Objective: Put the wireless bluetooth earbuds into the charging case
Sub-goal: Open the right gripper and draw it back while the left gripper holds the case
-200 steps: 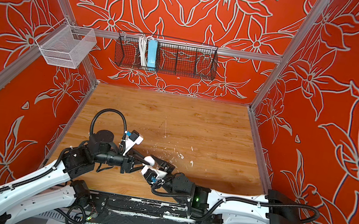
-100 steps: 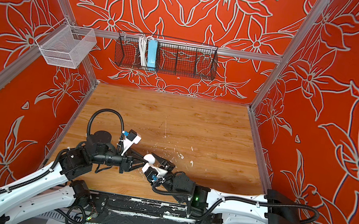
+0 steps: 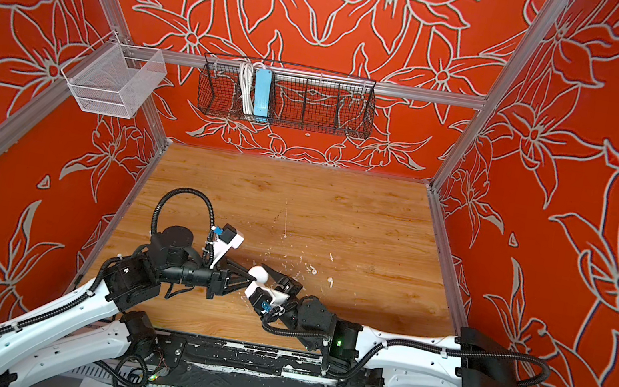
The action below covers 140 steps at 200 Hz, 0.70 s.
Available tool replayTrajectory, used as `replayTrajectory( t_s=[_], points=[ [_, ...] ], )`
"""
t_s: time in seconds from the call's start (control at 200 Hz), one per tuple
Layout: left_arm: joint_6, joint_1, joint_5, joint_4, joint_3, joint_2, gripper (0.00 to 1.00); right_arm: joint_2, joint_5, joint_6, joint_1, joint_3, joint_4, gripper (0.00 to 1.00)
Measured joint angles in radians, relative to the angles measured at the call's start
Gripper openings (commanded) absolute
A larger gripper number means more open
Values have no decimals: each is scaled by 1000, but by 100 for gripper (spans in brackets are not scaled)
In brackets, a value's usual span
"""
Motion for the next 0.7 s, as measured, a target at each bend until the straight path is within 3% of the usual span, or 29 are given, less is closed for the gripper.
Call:
replayTrajectory(
  t_s=[0.085, 0.195, 0.36, 0.525, 0.701],
  points=[
    [4, -4, -27, 4, -2, -3, 0, -4, 0, 21, -8, 1, -3, 70],
    [11, -5, -109, 24, -7, -8, 0, -55, -1, 58, -15, -4, -31, 77],
    [39, -5, -290, 76, -6, 14, 0, -241, -27, 119, -19, -47, -58, 89],
    [196, -5, -344, 305, -96, 19, 0, -423, -44, 189, -39, -84, -126, 97],
    [396, -5, -360, 517, -317, 51, 0, -438, -50, 268, -95, -45, -252, 98]
  ],
)
